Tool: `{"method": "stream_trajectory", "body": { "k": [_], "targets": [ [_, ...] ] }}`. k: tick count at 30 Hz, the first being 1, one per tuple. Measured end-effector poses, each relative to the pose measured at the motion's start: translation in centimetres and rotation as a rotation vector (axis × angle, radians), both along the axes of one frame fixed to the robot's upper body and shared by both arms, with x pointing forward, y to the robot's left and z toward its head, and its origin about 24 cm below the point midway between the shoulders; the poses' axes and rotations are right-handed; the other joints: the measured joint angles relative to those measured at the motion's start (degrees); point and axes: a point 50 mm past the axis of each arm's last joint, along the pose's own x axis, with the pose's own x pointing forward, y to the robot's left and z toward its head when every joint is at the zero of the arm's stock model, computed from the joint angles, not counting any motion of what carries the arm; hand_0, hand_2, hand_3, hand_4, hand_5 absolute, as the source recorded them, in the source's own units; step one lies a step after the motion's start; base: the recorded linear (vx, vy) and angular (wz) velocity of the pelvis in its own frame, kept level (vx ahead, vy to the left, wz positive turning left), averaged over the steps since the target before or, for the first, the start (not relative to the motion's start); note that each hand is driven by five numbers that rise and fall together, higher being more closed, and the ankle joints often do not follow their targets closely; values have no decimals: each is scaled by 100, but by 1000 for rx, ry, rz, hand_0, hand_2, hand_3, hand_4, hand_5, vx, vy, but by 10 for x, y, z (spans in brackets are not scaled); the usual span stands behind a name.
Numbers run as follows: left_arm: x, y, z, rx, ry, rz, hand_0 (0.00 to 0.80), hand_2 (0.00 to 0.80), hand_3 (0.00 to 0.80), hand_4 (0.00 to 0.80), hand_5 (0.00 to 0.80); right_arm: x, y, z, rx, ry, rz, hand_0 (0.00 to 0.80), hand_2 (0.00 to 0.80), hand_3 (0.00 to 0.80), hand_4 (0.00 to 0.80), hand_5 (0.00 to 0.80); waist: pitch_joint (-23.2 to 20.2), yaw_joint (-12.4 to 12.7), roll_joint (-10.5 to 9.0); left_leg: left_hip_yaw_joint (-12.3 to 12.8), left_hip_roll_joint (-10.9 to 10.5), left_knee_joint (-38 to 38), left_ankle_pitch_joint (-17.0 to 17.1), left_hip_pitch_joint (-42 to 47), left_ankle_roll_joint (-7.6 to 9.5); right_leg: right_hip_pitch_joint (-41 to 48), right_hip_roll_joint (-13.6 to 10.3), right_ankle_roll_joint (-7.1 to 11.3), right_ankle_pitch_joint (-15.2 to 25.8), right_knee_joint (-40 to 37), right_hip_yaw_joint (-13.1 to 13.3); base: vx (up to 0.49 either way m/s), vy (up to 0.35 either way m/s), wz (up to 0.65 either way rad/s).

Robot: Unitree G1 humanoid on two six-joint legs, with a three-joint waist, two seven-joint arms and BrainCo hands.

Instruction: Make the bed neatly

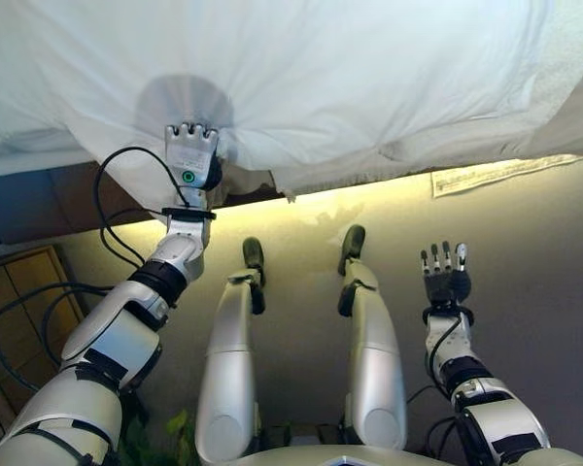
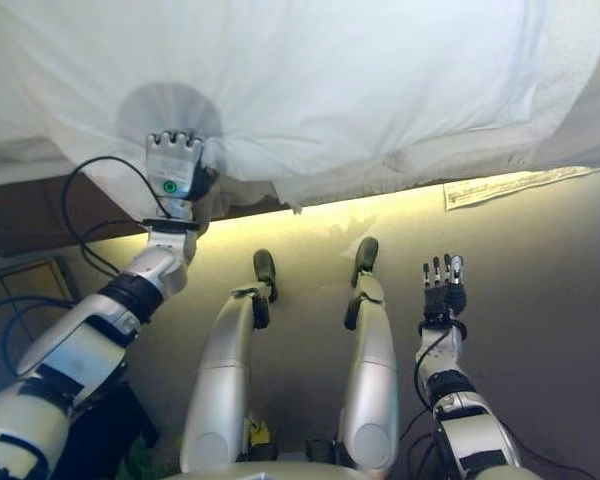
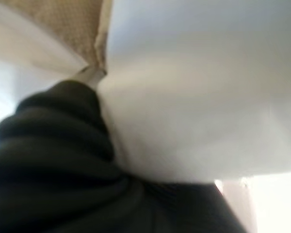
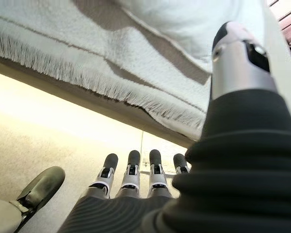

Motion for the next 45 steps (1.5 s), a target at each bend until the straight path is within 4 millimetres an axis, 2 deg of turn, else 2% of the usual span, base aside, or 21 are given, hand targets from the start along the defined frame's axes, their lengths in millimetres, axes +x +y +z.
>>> {"method": "stream_trajectory", "body": {
  "k": [6, 9, 13, 16, 18, 24, 27, 30, 33, 40, 45],
  "targets": [
    [-15, 29, -31, -97, 83, 62, 800, 800, 800, 800, 800, -23, -6, -17, -14, 55, -7, 0, 0, 0, 0, 0, 8, -1, 106, -104, -41, -178, 16, 612, -29, 629, -51, -8, -106, -24, -143, 23, 43, 10],
    [-22, 48, -42, -171, 114, 105, 800, 800, 800, 800, 800, -27, -7, -20, -28, 67, 1, 0, 0, 0, 0, 0, 5, 10, 162, -135, -56, -236, 9, 843, -41, 838, -75, -7, -182, 20, -176, 17, 69, 10],
    [-32, 76, -48, -235, 132, 166, 800, 800, 800, 800, 800, -29, -14, -19, -41, 61, -16, 0, 0, 0, 0, 0, 27, 9, 261, -144, -76, -289, 9, 1103, -43, 1083, -100, 12, -203, 25, -187, 0, 65, 3],
    [-37, 94, -45, -250, 125, 209, 800, 800, 800, 800, 800, -34, -19, -20, -45, 64, -20, 0, 0, 0, 0, 0, 22, 10, 318, -162, -104, -378, 27, 1253, -58, 1212, -131, -13, -246, 24, -208, 50, 40, 6],
    [-42, 103, -52, -279, 144, 247, 800, 800, 800, 800, 800, -32, -17, -17, -37, 70, -30, 0, 0, 0, 0, 0, 20, -1, 351, -181, -132, -450, 45, 1412, -75, 1350, -157, -10, -273, 25, -230, 109, 87, 6],
    [-44, 109, -56, -353, 150, 279, 800, 800, 800, 800, 800, -3, -2, 9, -77, 117, -39, 0, 0, 0, 0, 0, -21, -14, 520, -189, -274, -773, 184, 1795, -50, 1618, -297, 8, -330, 9, -282, 65, 156, 8],
    [-43, 109, -57, -450, 152, 272, 800, 800, 800, 800, 800, 3, -7, 14, -97, 148, -67, 0, 0, 0, 0, 0, -131, -9, 752, -187, -366, -1036, 311, 1880, -33, 1636, -377, 23, -323, -65, -303, 17, 76, 11],
    [-45, 113, -62, -501, 181, 291, 800, 800, 800, 800, 800, 0, -13, 8, -118, 181, -94, 0, 0, 0, 0, 0, -237, 14, 949, -209, -383, -1285, 419, 2034, -74, 1718, -376, 54, -321, -128, -334, 11, -20, 4],
    [-44, 114, -63, -509, 205, 303, 800, 800, 800, 800, 800, -3, -17, 7, -133, 178, -118, 0, 0, 0, 0, 0, -296, 3, 1059, -272, -385, -1480, 521, 2160, -140, 1743, -368, 10, -388, -88, -392, 40, 7, 6],
    [-39, 113, -59, -519, 235, 306, 800, 800, 800, 800, 800, -10, -28, 4, -173, 180, -182, 0, 0, 0, 0, 0, -322, 3, 1159, -358, -384, -1853, 686, 2494, -238, 1889, -378, -64, -565, 93, -460, 13, 28, 6],
    [-39, 99, -72, -551, 274, 286, 800, 800, 800, 800, 800, -16, -31, 0, -182, 196, -193, 0, 0, 0, 0, 0, -440, 4, 1367, -421, -393, -1913, 713, 2490, -272, 1826, -391, -74, -677, 232, -469, 3, 66, 6]
  ]
}}
